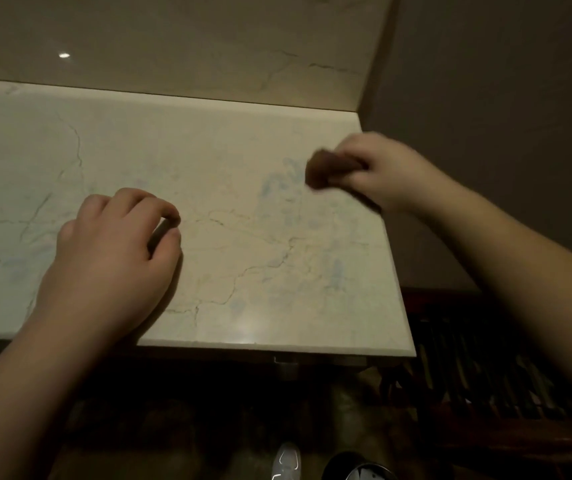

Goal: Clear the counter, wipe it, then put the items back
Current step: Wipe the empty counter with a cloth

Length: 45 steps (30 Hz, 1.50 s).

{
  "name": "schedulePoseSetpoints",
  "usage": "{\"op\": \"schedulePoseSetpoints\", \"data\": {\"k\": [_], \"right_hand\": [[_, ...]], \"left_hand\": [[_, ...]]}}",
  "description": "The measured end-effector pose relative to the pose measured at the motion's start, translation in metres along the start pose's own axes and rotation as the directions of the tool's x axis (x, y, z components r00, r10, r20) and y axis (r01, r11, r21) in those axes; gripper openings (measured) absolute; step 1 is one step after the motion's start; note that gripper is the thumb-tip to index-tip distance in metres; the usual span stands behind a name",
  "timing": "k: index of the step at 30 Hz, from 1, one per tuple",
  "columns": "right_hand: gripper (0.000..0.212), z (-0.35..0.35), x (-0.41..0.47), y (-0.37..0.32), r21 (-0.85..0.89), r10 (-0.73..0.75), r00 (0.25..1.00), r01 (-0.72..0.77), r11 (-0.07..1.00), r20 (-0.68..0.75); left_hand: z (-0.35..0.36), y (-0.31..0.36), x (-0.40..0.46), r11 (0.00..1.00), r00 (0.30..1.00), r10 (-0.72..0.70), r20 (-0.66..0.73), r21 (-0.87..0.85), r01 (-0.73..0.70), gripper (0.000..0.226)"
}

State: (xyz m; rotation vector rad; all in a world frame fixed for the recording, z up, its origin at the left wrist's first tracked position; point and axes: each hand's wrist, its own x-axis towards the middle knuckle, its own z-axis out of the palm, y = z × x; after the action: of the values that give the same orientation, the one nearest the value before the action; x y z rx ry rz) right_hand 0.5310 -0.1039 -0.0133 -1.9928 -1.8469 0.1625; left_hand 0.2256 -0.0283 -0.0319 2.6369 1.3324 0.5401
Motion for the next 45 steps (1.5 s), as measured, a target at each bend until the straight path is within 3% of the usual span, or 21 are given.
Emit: {"op": "schedulePoseSetpoints", "data": {"k": [5,9,12,15,19,27,33,36,38,41,45], "right_hand": [[0.023,0.001,0.085,0.053,-0.198,0.147,0.978,-0.175,0.964,-0.150],[0.022,0.007,0.092,0.058,-0.381,0.167,0.952,-0.259,0.887,-0.258],[0.024,0.003,0.084,0.061,-0.392,0.250,0.923,-0.354,0.849,-0.291],[0.026,-0.003,0.069,0.063,-0.325,0.314,0.908,-0.397,0.858,-0.279],[0.023,-0.003,0.035,0.043,-0.223,0.278,0.933,-0.329,0.918,-0.230],[0.007,-0.001,-0.083,-0.053,-0.081,0.228,0.971,-0.233,0.969,-0.068],[0.010,-0.001,-0.181,-0.119,0.035,0.308,0.951,-0.308,0.951,0.013],[0.009,0.005,-0.219,-0.149,0.137,0.404,0.910,-0.413,0.900,0.090],[0.010,0.013,-0.240,-0.166,0.258,0.481,0.877,-0.467,0.846,0.011],[0.012,0.024,-0.264,-0.194,0.549,0.646,0.759,-0.506,0.665,-0.083],[0.014,0.041,-0.286,-0.223,0.766,0.754,0.648,-0.427,0.481,-0.112]], "left_hand": [[-0.001,0.000,0.000,1.000,1.000,-0.007,0.000,-0.004,0.007,0.022],[-0.004,0.003,-0.001,0.999,0.999,-0.033,0.018,-0.007,0.033,0.024],[-0.005,0.004,-0.002,0.999,0.999,-0.034,0.026,0.010,0.034,0.025],[-0.006,0.005,-0.002,1.000,0.999,-0.026,0.026,0.015,0.025,0.026],[-0.005,0.004,-0.003,0.999,1.000,-0.003,0.031,0.045,0.001,0.030],[-0.010,0.002,-0.006,0.999,0.998,0.047,0.038,0.024,-0.048,0.033],[-0.015,0.001,-0.009,0.993,0.998,0.062,0.032,-0.101,-0.059,0.035],[-0.019,0.002,-0.012,0.974,0.992,0.126,-0.016,-0.190,-0.127,0.032],[-0.024,0.005,-0.018,0.945,0.980,0.191,-0.060,-0.259,-0.200,0.028],[-0.035,0.020,-0.043,0.856,0.944,0.303,-0.127,-0.399,-0.328,0.023],[-0.044,0.050,-0.108,0.692,0.905,0.424,-0.026,-0.635,-0.343,0.015]]}}
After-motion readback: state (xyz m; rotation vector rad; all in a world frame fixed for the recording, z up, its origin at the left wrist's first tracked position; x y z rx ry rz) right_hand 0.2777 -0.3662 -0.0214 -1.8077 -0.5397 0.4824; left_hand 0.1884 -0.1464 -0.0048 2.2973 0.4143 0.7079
